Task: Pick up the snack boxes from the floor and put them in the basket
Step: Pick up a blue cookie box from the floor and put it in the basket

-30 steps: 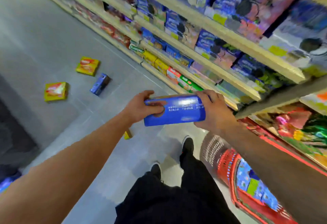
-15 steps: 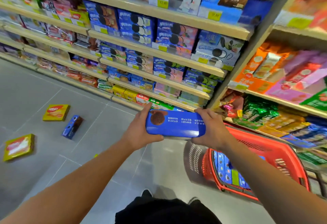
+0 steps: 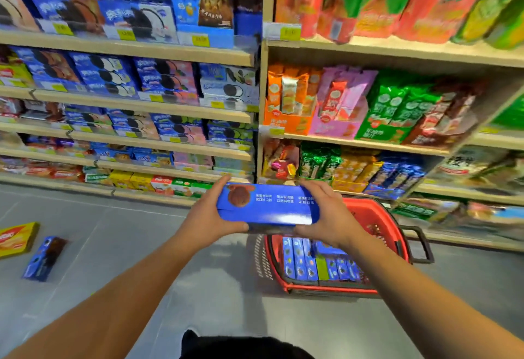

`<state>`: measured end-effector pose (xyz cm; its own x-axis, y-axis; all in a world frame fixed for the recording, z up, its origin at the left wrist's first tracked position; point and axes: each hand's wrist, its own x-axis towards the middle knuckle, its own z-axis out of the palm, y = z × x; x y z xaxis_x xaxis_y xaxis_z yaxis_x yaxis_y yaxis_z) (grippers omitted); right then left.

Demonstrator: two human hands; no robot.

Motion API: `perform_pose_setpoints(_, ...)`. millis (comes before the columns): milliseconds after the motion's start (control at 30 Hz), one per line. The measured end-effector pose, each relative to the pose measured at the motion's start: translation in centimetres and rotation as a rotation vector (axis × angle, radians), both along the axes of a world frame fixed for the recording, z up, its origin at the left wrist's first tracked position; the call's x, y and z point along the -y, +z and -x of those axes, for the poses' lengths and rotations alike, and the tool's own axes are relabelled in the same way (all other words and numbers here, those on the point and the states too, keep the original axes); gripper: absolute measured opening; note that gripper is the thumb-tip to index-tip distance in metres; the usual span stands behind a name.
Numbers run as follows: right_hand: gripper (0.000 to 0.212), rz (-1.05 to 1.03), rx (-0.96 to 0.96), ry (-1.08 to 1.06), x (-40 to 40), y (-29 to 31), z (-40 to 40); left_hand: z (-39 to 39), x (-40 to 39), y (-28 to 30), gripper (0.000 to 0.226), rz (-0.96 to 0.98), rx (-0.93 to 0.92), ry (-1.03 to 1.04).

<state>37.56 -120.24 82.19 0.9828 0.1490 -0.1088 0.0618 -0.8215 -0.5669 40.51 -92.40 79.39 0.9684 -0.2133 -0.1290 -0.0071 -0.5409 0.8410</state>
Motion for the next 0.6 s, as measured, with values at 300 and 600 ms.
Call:
perform_pose_setpoints(300,0.103,-0.031,-0.02,-0.097,13.1,-0.4,3.4,0.7,13.2,0.7,0.111,-0.065,0.025,-0.077)
perform_pose_setpoints(600,0.115,-0.234,0.034,-0.332,20.2,-2.2,1.4,-4.2,20.8,0.0,0.106,0.01,-0.038,-0.171)
